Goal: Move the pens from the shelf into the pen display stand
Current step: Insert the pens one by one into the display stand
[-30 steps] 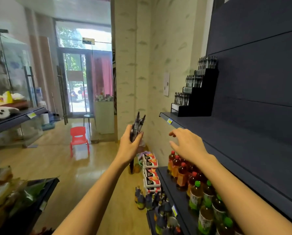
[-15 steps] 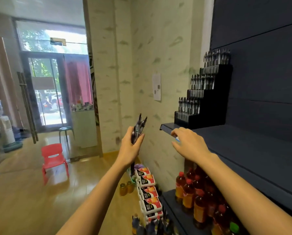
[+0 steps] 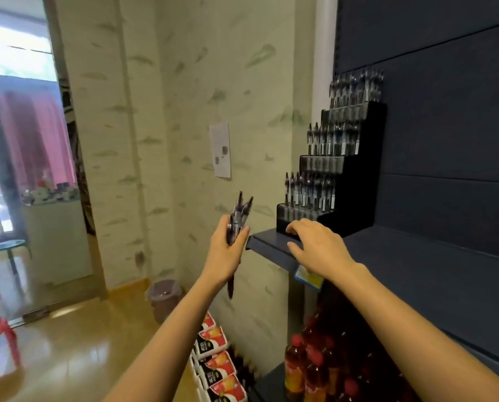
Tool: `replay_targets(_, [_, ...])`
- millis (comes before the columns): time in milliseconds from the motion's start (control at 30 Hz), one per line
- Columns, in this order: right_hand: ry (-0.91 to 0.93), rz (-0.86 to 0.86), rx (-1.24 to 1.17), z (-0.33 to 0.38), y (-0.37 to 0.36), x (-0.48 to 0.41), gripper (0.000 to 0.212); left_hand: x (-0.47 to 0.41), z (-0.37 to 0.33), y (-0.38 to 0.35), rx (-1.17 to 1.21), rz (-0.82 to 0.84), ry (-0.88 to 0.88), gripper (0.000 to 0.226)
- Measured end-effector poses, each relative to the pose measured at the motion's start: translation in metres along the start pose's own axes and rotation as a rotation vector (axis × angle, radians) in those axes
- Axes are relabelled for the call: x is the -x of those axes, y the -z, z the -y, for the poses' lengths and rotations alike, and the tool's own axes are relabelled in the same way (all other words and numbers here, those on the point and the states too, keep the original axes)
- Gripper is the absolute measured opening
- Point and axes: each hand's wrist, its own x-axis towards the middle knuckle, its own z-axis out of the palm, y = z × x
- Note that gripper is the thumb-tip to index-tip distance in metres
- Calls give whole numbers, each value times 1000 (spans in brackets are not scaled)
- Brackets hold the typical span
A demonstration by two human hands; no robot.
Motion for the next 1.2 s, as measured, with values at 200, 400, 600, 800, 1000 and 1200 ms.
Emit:
replay_targets(200, [-99,-30,37,-25,-11,-55,30,-75,34,-27,99,77,-17,14])
replay_targets(400, [-178,-61,122,-29,-27,-87,29,-121,67,-50,189,190,-28,10])
replay_targets(600, [-337,-156,193,-22,-40,-113,28,-167,96,-64,357,331,-52,10])
replay_targets(800, [-490,-291,110,-3,-45,-135,24,-196,111,-72,525,528,-30,43])
replay_targets(1000, [-537,-401,-37,10,-32,-151,29,-198,104,-81,640,708,-70,15])
replay_targets(1200, [-584,-457,-122,13,-29,-162,22,-195,96,-89,677,767,-42,14])
